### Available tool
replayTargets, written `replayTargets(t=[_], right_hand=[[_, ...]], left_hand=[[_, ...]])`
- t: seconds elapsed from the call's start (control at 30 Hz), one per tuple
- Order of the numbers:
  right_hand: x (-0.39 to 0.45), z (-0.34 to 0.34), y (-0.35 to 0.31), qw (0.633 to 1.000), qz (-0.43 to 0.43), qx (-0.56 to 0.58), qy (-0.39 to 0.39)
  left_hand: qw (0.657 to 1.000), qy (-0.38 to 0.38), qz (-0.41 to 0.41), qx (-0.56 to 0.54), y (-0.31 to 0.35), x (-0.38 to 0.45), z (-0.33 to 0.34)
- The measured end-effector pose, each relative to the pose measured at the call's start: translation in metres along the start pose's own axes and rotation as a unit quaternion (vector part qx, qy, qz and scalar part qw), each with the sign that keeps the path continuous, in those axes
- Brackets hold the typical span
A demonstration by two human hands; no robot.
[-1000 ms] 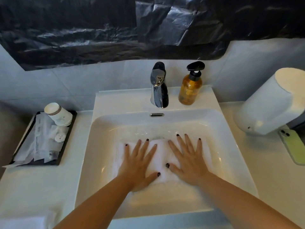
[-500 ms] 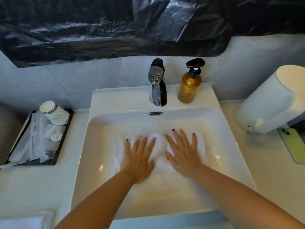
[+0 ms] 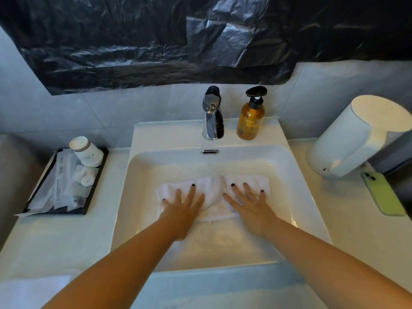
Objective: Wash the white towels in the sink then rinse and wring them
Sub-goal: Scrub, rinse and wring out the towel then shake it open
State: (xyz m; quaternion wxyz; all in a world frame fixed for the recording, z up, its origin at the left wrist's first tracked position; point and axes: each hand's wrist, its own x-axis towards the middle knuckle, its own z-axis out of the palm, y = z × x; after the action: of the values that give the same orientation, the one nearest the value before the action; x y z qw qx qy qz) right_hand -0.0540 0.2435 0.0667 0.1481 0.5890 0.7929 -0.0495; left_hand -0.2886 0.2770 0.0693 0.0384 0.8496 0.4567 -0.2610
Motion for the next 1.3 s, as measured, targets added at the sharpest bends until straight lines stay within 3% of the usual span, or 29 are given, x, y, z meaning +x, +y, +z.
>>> replayTargets(t=[0.07, 0.2, 0.27, 0.37, 0.47, 0.57, 0.67, 0.73, 0.83, 0.93, 0.97, 1.1, 1.3], right_hand=[[0.0, 0.001, -0.007, 0.999, -0.009, -0.035, -0.009], [-0.007, -0.012, -0.006, 0.998, 0.013, 0.008, 0.068], [-0.011, -0.036, -0.006, 0.998, 0.015, 0.044, 0.043], [-0.003, -0.056, 0.004, 0.993, 0.015, 0.111, -0.036], [0.011, -0.077, 0.017, 0.961, 0.011, 0.247, -0.124], [0.03, -0.092, 0.036, 0.935, 0.035, 0.315, -0.161], [0.05, -0.092, 0.058, 0.912, 0.086, 0.367, -0.161], [0.061, -0.085, 0.064, 0.921, 0.107, 0.357, -0.11], [0.073, -0.069, 0.059, 0.962, 0.117, 0.248, -0.004], [0.071, -0.042, 0.038, 0.98, 0.052, 0.153, 0.119], [0.069, -0.033, 0.03, 0.982, 0.035, 0.137, 0.124], [0.057, 0.013, 0.004, 0.997, 0.004, 0.076, 0.025], [0.057, 0.034, -0.009, 0.991, 0.031, 0.077, 0.106]], left_hand=[[0.999, 0.025, -0.019, 0.015, 0.004, -0.002, -0.006], [0.994, 0.104, 0.003, -0.045, 0.005, -0.013, -0.011], [0.99, 0.115, 0.009, -0.087, 0.003, -0.017, -0.015], [0.981, 0.053, 0.009, -0.188, -0.012, -0.016, -0.031], [0.95, -0.06, 0.023, -0.305, -0.039, -0.005, -0.052], [0.908, -0.15, 0.007, -0.391, -0.058, 0.006, -0.071], [0.909, -0.173, -0.038, -0.377, -0.072, 0.023, -0.075], [0.932, -0.154, -0.079, -0.318, -0.078, 0.036, -0.072], [0.971, -0.058, -0.091, -0.213, -0.074, 0.047, -0.068], [0.991, 0.065, -0.087, -0.079, -0.05, 0.045, -0.064], [0.99, 0.08, -0.073, -0.085, -0.042, 0.044, -0.059], [0.994, 0.034, -0.008, -0.107, -0.014, 0.039, -0.014], [0.982, 0.156, -0.024, -0.101, -0.003, 0.05, 0.027]])
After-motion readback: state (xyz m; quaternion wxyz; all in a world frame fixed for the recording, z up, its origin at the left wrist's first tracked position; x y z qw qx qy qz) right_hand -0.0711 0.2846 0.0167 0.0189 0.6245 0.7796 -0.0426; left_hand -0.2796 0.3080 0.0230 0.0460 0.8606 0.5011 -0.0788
